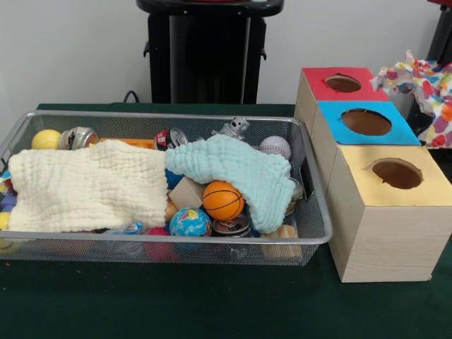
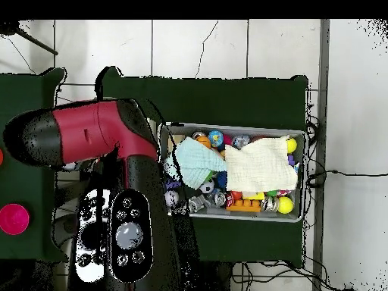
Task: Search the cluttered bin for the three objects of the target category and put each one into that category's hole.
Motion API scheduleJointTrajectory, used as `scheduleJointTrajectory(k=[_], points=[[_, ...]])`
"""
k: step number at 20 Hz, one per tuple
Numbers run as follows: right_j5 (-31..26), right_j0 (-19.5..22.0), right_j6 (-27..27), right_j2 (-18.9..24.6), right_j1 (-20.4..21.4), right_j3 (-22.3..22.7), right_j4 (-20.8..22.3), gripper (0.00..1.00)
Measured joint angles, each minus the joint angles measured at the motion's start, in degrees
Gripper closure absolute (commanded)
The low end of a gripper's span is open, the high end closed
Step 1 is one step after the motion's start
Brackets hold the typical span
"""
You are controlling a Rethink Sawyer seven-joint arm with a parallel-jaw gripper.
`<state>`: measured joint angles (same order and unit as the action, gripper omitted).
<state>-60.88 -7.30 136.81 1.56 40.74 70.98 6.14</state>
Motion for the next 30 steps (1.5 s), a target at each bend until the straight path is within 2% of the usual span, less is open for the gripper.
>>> scheduleJointTrajectory(k=[6, 17, 22, 30], points=[[3.03, -0.13, 0.00, -0.55, -2.34, -0.12, -0.15, 1.00], [20.66, 3.51, 0.00, -1.26, -5.26, 0.85, -0.15, 1.00], [23.89, 3.96, 0.00, -2.39, -6.33, 1.18, -0.15, 1.00], [24.54, 3.04, 0.00, -4.16, -7.53, 2.88, -0.28, 1.00]])
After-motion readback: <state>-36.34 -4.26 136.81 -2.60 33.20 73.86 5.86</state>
